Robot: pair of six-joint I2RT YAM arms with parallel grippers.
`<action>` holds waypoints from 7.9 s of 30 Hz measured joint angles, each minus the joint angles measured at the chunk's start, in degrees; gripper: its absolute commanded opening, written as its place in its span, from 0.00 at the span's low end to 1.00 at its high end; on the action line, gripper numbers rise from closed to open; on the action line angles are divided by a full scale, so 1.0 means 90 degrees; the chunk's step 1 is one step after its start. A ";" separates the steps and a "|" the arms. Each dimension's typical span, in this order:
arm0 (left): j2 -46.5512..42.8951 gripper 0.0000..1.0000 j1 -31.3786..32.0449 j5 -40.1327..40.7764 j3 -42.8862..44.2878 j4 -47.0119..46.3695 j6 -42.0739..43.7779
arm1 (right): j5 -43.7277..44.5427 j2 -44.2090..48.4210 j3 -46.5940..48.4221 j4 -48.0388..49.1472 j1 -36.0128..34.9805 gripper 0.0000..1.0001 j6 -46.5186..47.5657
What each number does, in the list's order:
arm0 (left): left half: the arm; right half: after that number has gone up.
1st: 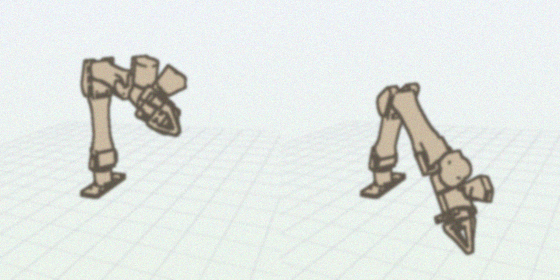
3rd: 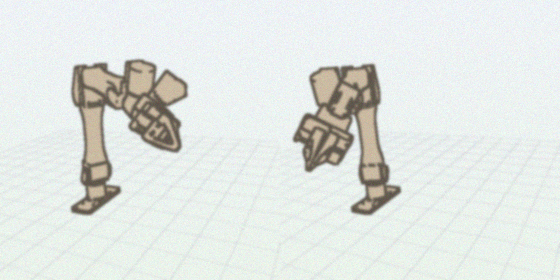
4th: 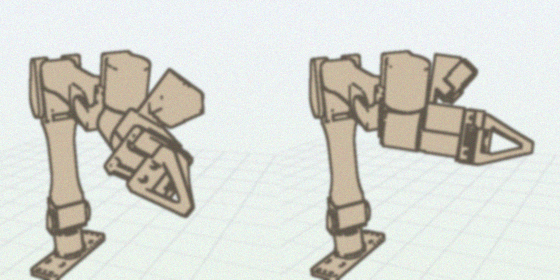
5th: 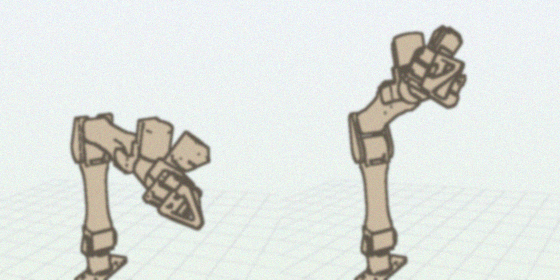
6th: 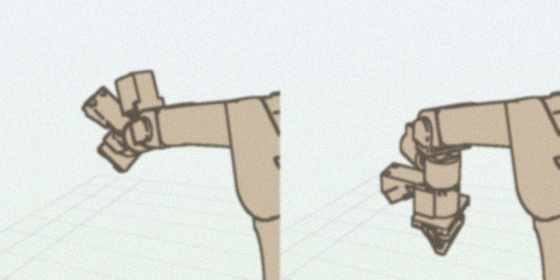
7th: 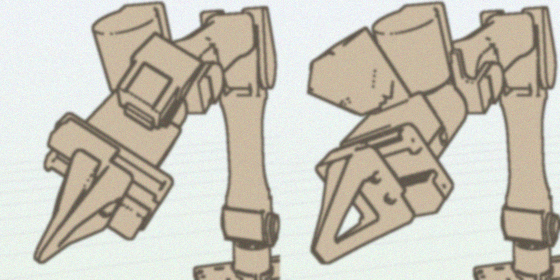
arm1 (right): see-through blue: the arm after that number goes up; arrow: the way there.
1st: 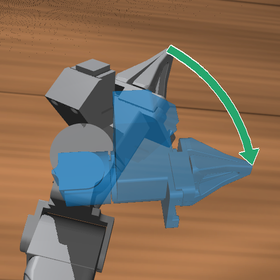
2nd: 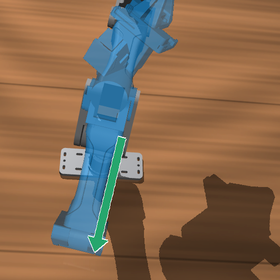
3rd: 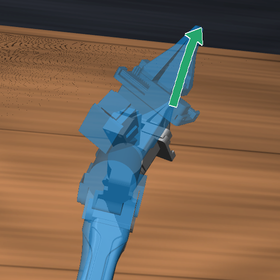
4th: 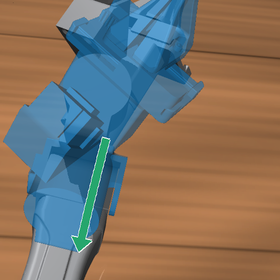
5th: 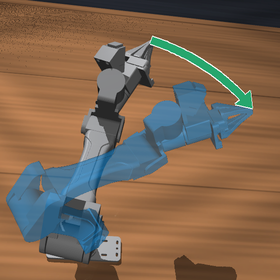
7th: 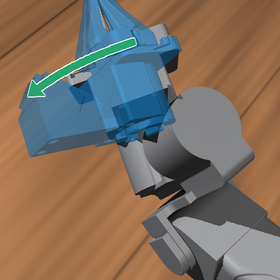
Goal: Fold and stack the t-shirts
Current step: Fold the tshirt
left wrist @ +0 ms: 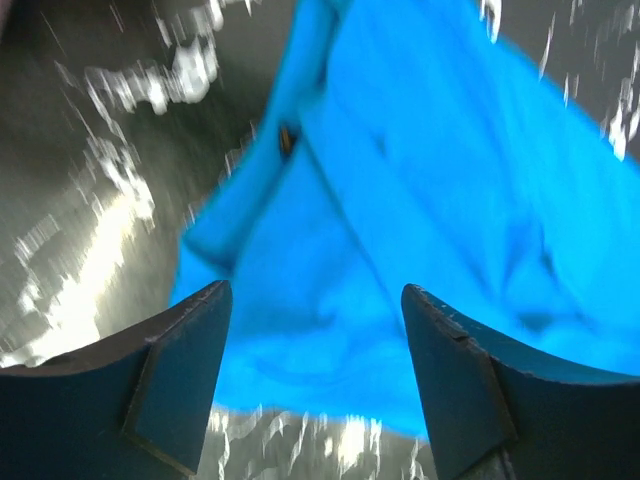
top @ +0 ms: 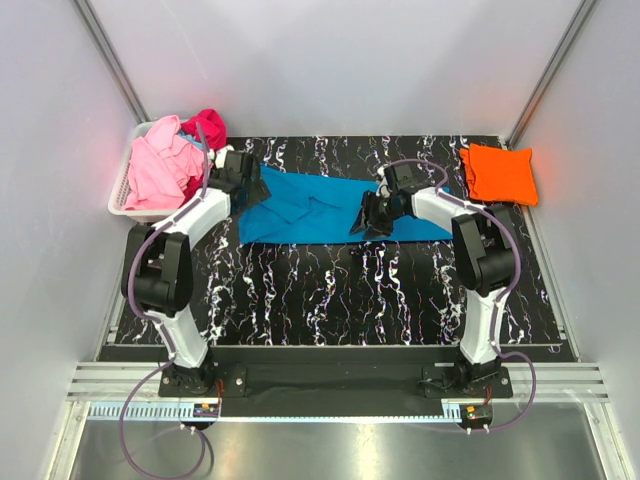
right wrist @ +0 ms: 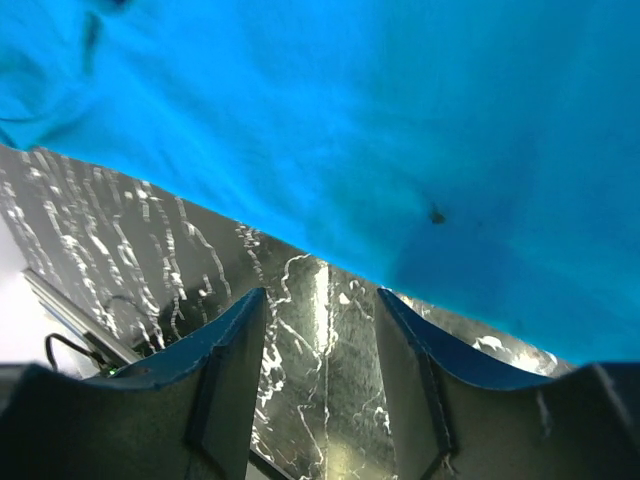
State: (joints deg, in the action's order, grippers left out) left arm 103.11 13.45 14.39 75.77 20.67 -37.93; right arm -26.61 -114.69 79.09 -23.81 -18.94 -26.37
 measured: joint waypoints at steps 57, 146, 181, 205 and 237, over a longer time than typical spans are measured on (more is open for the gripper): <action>-0.0840 0.72 0.0323 -0.0262 -0.2288 0.0646 -0.0984 | 0.1394 0.0794 -0.1375 -0.0362 -0.0146 0.43 -0.0741; -0.3026 0.76 -0.1018 -0.3271 -0.4299 -0.0809 -0.1098 | 0.1413 -0.0801 0.0777 0.0061 -0.2781 0.20 -0.1032; -0.3026 0.76 -0.1030 -0.3497 -0.4422 -0.0903 -0.0770 | 0.3764 -0.1994 0.3058 -0.0918 -0.2807 0.00 -0.0602; -0.2803 0.75 -0.1030 -0.3376 -0.4391 -0.0886 -0.0721 | 0.4660 -0.1462 0.2540 -0.0724 -0.2820 0.00 -0.0636; -0.2771 0.76 -0.1030 -0.3334 -0.4422 -0.0804 -0.0670 | 0.5909 -0.1630 0.2730 -0.1234 -0.2820 0.51 -0.1705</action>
State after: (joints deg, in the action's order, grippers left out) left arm 78.17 4.19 -15.62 35.97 13.43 -43.97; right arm 26.57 -129.36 103.66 -34.92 -44.31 -41.71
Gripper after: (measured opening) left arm 0.757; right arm 0.487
